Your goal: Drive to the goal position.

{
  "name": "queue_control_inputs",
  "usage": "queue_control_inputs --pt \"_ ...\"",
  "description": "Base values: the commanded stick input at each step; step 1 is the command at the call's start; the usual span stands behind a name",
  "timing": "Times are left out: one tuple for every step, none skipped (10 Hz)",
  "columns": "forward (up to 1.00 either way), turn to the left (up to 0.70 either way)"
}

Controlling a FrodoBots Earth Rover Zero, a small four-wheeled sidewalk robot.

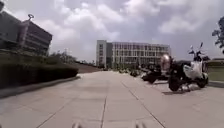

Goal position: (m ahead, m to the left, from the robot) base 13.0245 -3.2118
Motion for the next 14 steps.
queue_control_inputs --pt "0.7 0.02" --pt "0.7 0.12" --pt "0.7 0.06" --pt "0.7 0.0" --pt "0.7 0.0" --pt "0.7 0.0" --pt "0.7 0.0" --pt "0.7 0.0" --pt "0.7 0.0" --pt "0.7 0.0" --pt "0.7 0.0" --pt "0.7 0.0" --pt "0.7 0.0" --pt "0.7 0.0"
